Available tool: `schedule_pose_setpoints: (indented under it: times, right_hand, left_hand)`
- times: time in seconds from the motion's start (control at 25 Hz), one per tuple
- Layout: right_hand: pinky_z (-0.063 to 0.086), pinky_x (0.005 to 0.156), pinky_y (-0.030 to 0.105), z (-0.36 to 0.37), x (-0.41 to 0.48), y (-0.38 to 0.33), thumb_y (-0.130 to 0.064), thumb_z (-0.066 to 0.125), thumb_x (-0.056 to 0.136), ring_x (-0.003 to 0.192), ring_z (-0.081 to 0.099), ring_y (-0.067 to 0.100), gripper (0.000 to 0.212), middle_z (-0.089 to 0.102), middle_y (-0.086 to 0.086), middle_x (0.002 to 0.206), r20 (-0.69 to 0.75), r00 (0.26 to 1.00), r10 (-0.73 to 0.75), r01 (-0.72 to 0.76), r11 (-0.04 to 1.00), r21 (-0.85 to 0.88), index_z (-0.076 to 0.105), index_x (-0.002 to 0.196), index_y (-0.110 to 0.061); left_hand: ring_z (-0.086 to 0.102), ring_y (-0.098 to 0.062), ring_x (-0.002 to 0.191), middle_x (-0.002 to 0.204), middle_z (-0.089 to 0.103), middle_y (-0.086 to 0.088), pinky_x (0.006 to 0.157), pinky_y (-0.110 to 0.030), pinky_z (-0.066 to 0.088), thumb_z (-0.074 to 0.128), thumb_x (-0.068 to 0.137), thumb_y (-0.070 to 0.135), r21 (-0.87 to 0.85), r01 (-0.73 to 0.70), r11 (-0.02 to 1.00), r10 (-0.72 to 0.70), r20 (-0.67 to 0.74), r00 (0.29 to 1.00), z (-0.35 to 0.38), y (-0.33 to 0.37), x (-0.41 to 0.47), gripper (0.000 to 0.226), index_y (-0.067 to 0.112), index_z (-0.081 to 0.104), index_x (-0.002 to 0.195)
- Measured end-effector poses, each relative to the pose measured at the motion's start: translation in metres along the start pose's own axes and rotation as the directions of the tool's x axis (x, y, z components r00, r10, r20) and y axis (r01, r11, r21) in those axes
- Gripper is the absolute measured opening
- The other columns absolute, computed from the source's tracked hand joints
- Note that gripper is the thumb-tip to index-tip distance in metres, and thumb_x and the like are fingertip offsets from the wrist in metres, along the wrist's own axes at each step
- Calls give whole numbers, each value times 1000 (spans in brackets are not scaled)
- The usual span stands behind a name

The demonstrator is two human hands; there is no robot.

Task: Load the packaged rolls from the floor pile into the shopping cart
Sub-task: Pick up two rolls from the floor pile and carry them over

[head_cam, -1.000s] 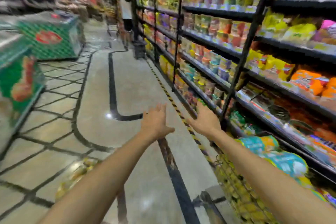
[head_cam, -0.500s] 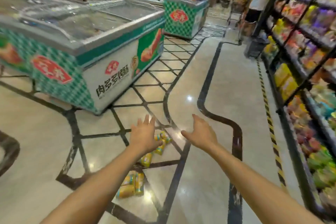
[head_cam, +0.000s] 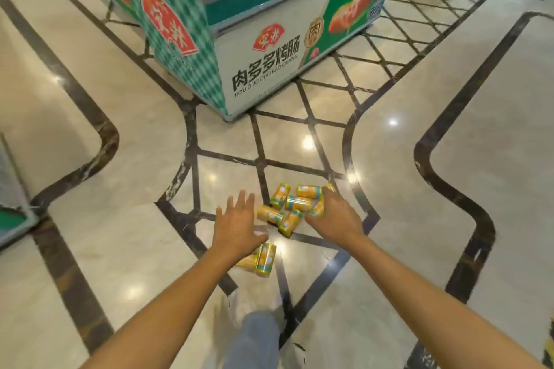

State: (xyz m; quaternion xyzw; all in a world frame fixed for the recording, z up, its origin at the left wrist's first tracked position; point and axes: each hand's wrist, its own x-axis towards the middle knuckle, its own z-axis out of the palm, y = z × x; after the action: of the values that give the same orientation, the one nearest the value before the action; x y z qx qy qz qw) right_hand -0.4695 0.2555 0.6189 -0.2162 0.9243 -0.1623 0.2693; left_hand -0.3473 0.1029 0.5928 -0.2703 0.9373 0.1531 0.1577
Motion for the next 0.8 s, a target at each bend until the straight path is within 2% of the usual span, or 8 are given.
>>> schedule_pose_setpoints:
  times: [0.12, 0.32, 0.4, 0.48, 0.52, 0.64, 0.8]
  right_hand:
    - [45, 96, 42, 26, 51, -19, -43, 62, 85, 124, 47, 31, 70, 46, 11, 139, 68, 998, -15, 20, 997, -71, 34, 142, -14]
    - [44, 93, 38, 92, 152, -55, -43, 59, 87, 126, 45, 30, 70, 45, 12, 140, 165, 981, -103, 141, 961, -238, 31, 143, -12]
    - [42, 94, 37, 126, 184, -63, -43, 59, 88, 126, 44, 31, 72, 44, 12, 140, 224, 966, -131, 192, 942, -274, 29, 144, -10]
    - [40, 97, 36, 169, 219, -64, -44, 56, 90, 129, 41, 30, 73, 39, 11, 144, 310, 937, -163, 268, 904, -335, 24, 146, -10]
    - [39, 99, 37, 195, 239, -60, -44, 54, 91, 131, 39, 30, 74, 36, 11, 146, 353, 919, -177, 307, 883, -356, 22, 148, -10]
    - [37, 101, 38, 276, 292, -37, -45, 54, 90, 134, 36, 30, 74, 35, 11, 146, 442, 872, -211, 399, 829, -391, 23, 147, -10]
    - [36, 103, 40, 393, 345, 16, -46, 55, 90, 135, 34, 29, 73, 34, 10, 147, 561, 808, -183, 472, 771, -428, 24, 146, -10]
  left_hand:
    - [8, -31, 146, 160, 3, -7, 115, -48, 14, 60, 83, 54, -22, 36, 999, -36, 20, 999, 17, -31, 43, 96, 16, 5, 152]
    - [3, -30, 146, 160, 1, -8, 116, -47, 12, 58, 85, 54, -73, 182, 981, -180, 36, 983, 58, -85, 116, 96, 14, 3, 152]
    - [12, -33, 145, 159, 9, -12, 114, -48, 19, 57, 84, 53, -113, 230, 966, -232, 0, 973, 92, -106, 135, 93, 9, 10, 151]
    - [30, -41, 138, 152, 28, -21, 106, -54, 35, 62, 79, 50, -172, 317, 933, -331, -63, 941, 140, -126, 154, 90, 0, 28, 145]
    - [30, -41, 137, 151, 28, -22, 106, -54, 35, 65, 78, 48, -226, 388, 893, -404, -27, 914, 167, -136, 164, 91, -1, 28, 145]
    - [8, -30, 146, 159, 4, -10, 116, -42, 16, 60, 85, 50, -341, 601, 723, -562, 217, 798, 258, -156, 190, 96, 8, 4, 151]
    - [9, -27, 146, 160, 6, -8, 115, -42, 22, 67, 82, 46, -487, 736, 471, -702, 298, 647, 399, -171, 228, 101, 11, 2, 152]
